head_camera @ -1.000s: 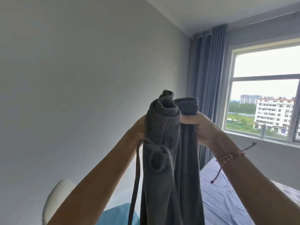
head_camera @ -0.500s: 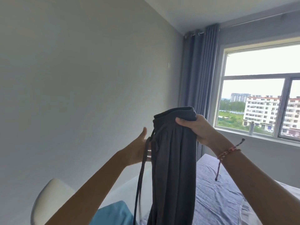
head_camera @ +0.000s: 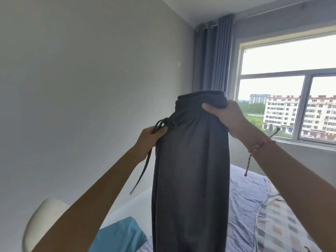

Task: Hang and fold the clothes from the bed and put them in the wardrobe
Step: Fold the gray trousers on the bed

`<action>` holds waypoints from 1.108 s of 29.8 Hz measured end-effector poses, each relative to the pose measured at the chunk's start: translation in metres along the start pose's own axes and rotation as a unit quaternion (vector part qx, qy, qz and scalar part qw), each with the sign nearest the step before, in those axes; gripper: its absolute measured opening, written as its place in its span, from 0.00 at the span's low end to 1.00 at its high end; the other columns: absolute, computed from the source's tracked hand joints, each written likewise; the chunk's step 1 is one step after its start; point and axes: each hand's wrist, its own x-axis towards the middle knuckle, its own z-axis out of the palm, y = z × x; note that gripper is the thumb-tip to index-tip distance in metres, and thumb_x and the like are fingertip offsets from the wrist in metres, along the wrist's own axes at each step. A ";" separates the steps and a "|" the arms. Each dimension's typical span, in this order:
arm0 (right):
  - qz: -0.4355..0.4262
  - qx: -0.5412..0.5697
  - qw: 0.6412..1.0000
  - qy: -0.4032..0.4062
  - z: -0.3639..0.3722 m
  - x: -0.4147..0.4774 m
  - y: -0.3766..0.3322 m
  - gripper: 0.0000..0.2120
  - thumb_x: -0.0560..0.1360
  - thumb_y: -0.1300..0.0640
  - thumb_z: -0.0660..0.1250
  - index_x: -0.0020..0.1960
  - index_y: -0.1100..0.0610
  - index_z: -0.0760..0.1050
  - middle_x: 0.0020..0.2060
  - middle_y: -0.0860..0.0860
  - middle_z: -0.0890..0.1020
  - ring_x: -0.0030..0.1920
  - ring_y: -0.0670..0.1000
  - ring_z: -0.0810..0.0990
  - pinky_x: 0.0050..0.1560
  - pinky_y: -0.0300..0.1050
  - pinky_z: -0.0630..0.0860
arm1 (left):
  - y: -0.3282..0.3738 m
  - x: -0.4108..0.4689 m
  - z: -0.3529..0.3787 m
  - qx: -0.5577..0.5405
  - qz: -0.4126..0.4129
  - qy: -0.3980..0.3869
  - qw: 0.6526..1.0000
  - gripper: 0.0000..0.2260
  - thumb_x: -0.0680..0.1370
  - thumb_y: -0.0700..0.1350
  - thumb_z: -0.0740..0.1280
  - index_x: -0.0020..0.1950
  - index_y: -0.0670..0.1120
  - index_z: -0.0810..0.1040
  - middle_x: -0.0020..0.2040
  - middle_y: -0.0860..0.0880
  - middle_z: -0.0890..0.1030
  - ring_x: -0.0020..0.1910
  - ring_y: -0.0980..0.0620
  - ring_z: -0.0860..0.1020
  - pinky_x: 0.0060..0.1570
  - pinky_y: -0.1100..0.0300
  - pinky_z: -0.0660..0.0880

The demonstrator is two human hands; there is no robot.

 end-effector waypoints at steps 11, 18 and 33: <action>0.126 0.057 0.990 -0.035 -0.002 -0.030 0.038 0.03 0.71 0.63 0.71 0.45 0.59 0.78 0.37 0.49 0.83 0.37 0.46 0.83 0.37 0.37 0.79 | -0.253 -0.164 0.046 -0.011 -0.538 -0.133 0.832 0.26 0.77 0.60 0.61 0.23 0.47 0.69 0.19 0.51 0.68 0.18 0.58 0.67 0.22 0.68 0.61; 0.260 -0.007 0.965 -0.015 -0.032 -0.079 0.116 0.08 0.69 0.62 0.72 0.47 0.61 0.79 0.42 0.53 0.83 0.42 0.51 0.82 0.39 0.39 0.81 | -0.279 -0.189 0.100 0.011 -0.515 0.062 0.855 0.22 0.82 0.53 0.52 0.55 0.36 0.74 0.42 0.45 0.77 0.38 0.51 0.75 0.35 0.60 0.70; 0.290 0.085 0.951 -0.063 -0.052 -0.141 0.185 0.30 0.59 0.67 0.77 0.57 0.58 0.69 0.51 0.58 0.80 0.48 0.53 0.82 0.50 0.48 0.80 | -0.142 -0.082 0.098 -0.056 -0.167 0.004 0.984 0.12 0.72 0.39 0.72 0.54 0.43 0.78 0.48 0.47 0.83 0.38 0.59 0.81 0.37 0.67 0.76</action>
